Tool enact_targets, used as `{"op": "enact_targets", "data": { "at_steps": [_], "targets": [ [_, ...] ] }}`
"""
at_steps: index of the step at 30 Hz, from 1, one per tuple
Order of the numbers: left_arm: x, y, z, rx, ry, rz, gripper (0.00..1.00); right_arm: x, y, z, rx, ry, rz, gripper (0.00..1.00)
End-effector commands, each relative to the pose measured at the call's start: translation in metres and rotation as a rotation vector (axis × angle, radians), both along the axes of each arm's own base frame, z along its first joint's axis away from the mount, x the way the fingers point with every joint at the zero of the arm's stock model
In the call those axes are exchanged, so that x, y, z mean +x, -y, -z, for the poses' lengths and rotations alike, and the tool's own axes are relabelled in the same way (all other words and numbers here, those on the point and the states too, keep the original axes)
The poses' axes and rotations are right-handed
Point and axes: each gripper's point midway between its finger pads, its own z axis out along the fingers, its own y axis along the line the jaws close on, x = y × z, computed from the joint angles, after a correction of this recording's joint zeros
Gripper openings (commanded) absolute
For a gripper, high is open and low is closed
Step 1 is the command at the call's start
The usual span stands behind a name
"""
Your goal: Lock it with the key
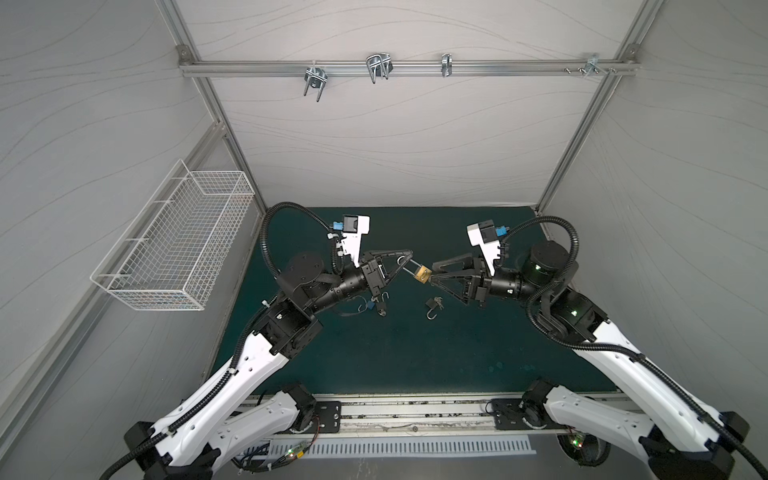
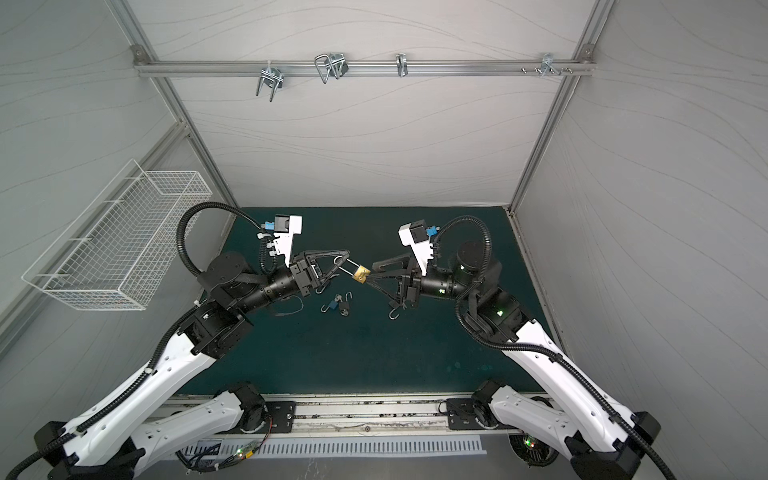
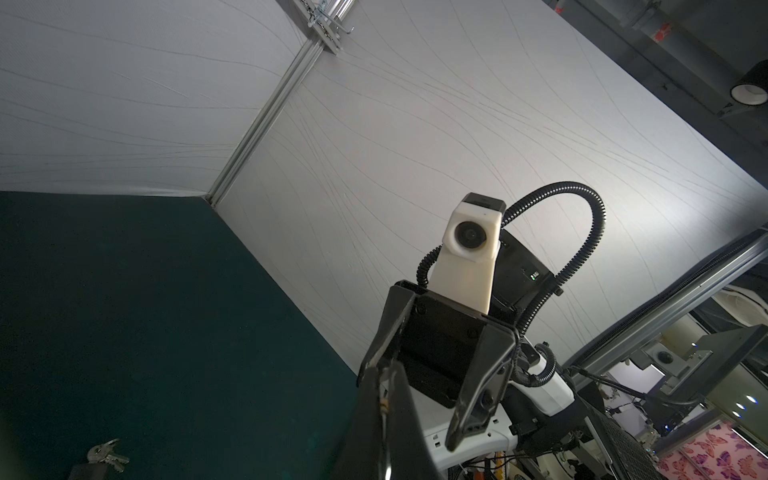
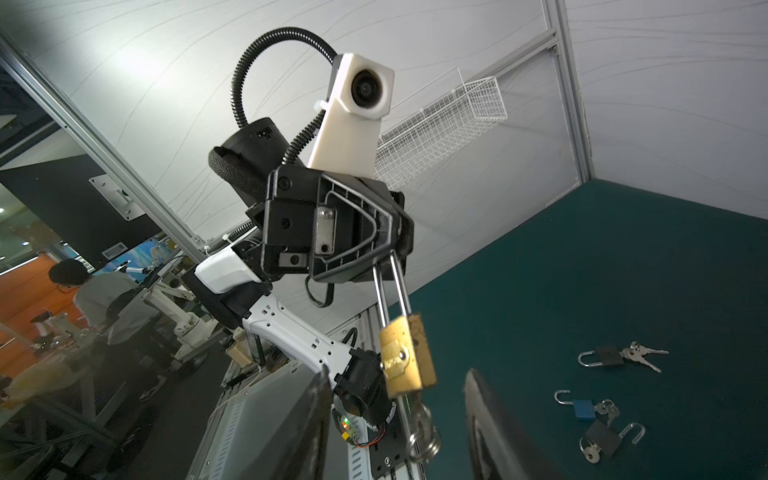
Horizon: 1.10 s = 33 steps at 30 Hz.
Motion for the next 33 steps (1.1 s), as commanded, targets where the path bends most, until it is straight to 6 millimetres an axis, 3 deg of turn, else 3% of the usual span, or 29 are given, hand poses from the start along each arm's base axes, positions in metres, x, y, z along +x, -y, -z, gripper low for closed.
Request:
{"op": "enact_targets", "data": {
  "at_steps": [1,5,31,33],
  "targets": [
    [-0.006,-0.009,-0.032,-0.061,0.067,-0.014,0.0,-0.003,0.001,0.012,-0.036,-0.012,-0.014,0.52],
    [-0.005,-0.007,-0.031,-0.064,0.06,-0.008,0.0,-0.005,-0.002,0.016,-0.049,-0.028,-0.04,0.49],
    [-0.005,-0.011,-0.037,-0.054,0.08,-0.028,0.0,0.0,0.0,0.03,-0.092,-0.048,-0.009,0.0],
    [-0.005,-0.012,-0.038,-0.054,0.085,-0.03,0.0,0.0,0.0,0.031,-0.094,-0.049,-0.008,0.0]
  ]
}}
